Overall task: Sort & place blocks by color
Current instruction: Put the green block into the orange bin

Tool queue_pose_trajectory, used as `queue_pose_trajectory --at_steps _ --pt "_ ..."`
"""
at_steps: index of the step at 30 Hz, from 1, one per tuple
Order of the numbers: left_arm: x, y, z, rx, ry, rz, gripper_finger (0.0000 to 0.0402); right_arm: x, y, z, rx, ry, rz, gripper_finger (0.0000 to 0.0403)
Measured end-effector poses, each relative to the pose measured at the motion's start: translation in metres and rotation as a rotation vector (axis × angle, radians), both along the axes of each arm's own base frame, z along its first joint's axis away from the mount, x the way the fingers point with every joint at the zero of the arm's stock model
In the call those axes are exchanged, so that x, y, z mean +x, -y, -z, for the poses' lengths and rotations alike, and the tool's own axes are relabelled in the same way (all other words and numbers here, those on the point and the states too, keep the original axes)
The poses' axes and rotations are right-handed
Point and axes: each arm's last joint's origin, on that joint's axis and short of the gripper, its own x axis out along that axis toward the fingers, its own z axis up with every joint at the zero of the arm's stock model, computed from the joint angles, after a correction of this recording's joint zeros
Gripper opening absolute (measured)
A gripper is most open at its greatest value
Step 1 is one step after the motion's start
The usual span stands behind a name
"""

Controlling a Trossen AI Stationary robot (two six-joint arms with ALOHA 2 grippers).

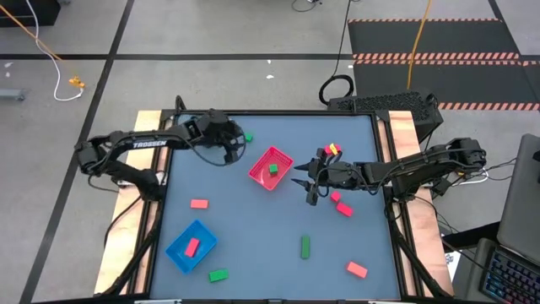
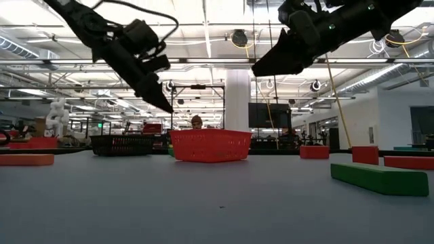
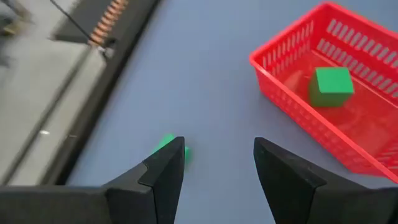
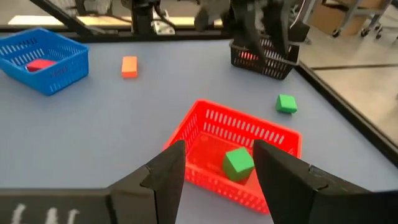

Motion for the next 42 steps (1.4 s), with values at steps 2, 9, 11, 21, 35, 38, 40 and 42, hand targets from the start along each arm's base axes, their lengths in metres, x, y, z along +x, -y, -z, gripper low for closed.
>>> queue_pose_trajectory --at_steps 2,9,11,21,35,38,40,42 --pt "0.004 -0.008 0.0 -0.043 -0.019 0.011 0.0195 0.001 0.0 -0.001 -0.01 0.012 -0.005 0.0183" --pt "0.022 -0.045 -0.016 -0.133 -0.179 0.006 0.0195 0.001 0.0 -0.004 -0.039 0.03 -0.017 0.0183" --pt "0.028 -0.056 -0.018 -0.17 -0.247 0.008 0.0195 0.001 0.0 -0.004 -0.04 0.03 -0.017 0.0183" --pt "0.054 -0.085 0.007 -0.133 -0.512 0.154 0.0195 0.001 0.0 -0.004 -0.064 0.022 -0.026 0.0183" --pt "0.066 -0.096 0.04 -0.071 -0.633 0.175 0.0195 0.001 0.0 -0.004 -0.064 0.022 -0.026 0.0183" --pt "0.068 -0.097 0.038 -0.059 -0.608 0.175 0.0195 0.001 0.0 -0.004 -0.064 0.022 -0.026 0.0183" --pt "0.068 -0.097 0.039 -0.064 -0.615 0.173 0.0195 0.001 0.0 -0.004 -0.064 0.022 -0.026 0.0183" --pt "0.068 -0.096 0.04 -0.062 -0.621 0.167 0.0195 0.001 0.0 -0.004 -0.064 0.022 -0.026 0.0183"
